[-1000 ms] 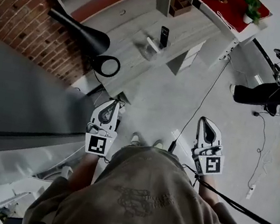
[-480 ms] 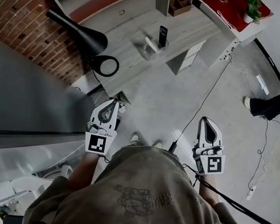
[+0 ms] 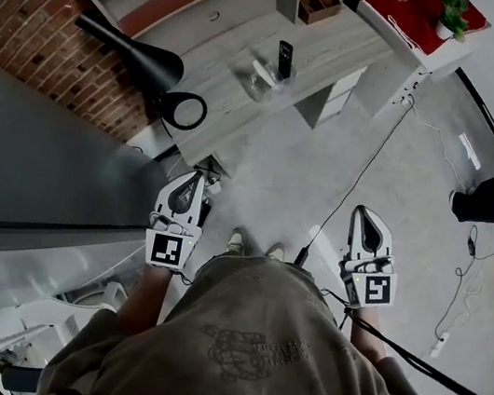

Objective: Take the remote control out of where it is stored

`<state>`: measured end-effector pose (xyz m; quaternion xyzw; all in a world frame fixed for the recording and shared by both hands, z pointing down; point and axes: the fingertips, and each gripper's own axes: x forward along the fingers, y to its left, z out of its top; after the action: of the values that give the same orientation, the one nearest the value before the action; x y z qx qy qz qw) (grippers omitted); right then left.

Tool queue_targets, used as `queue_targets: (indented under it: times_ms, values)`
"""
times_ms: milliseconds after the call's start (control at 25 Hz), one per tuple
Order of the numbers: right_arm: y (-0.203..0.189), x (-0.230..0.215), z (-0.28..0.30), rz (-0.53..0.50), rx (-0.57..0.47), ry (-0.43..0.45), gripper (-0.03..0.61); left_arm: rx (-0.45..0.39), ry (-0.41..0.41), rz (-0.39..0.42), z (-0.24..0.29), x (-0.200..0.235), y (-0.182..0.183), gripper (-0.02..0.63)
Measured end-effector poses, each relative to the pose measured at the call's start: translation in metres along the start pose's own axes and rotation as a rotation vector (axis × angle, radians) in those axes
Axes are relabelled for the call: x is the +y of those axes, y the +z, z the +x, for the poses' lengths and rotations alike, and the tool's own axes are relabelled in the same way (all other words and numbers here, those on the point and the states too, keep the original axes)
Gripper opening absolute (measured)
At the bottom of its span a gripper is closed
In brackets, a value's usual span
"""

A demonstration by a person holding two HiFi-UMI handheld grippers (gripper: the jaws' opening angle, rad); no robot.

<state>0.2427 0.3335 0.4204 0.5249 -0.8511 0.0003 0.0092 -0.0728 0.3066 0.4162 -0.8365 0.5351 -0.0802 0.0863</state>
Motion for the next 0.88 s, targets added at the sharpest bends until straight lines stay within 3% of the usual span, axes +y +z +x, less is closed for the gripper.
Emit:
queue_targets:
  times_ms: [600,880]
  values:
    - [-0.009,-0.046,0.0,0.013,-0.012,0.025,0.014,0.031,0.045,0.007,0.02,-0.022,0.008,0.011]
    - [-0.009,-0.054,0.008,0.006,-0.023,0.016,0.014,0.033,0.025,0.044,0.037,-0.019,0.005,0.011]
